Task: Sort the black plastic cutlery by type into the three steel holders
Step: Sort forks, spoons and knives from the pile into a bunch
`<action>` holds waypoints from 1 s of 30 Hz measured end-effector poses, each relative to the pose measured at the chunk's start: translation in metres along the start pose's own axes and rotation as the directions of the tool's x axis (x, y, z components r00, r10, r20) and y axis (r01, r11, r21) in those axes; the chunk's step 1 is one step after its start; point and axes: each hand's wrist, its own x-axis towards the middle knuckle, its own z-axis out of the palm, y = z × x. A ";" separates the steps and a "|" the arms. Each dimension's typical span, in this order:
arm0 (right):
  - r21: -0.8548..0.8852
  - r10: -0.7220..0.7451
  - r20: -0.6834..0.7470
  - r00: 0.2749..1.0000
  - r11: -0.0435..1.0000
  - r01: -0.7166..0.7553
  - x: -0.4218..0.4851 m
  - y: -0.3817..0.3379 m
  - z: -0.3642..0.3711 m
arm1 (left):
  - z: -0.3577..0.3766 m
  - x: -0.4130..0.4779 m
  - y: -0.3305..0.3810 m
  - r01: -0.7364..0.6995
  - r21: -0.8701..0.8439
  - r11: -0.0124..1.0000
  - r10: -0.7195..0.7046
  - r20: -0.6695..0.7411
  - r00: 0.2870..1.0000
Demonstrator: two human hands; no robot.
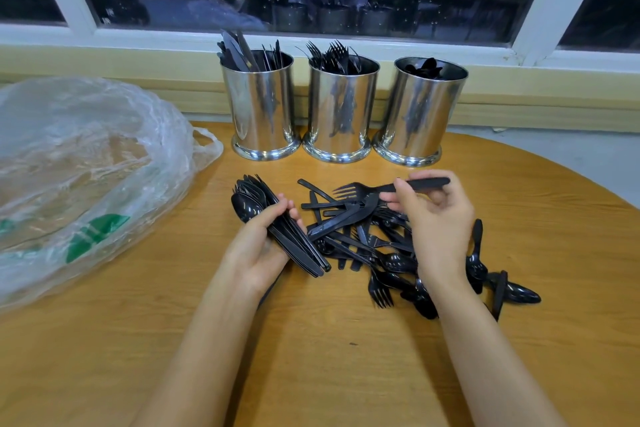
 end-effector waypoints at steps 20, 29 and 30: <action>0.019 0.200 0.281 0.939 0.977 -0.214 -0.033 0.013 0.031 | 0.000 0.001 -0.005 -0.035 0.213 0.976 0.022 0.060 0.998; -0.371 0.057 0.498 0.865 0.916 0.153 -0.035 0.021 0.030 | -0.003 0.003 0.000 -0.053 0.069 0.996 0.053 0.007 0.999; -0.376 0.051 0.478 0.877 0.914 0.152 -0.031 0.018 0.027 | -0.003 0.003 0.000 -0.057 0.041 0.998 0.057 -0.019 0.998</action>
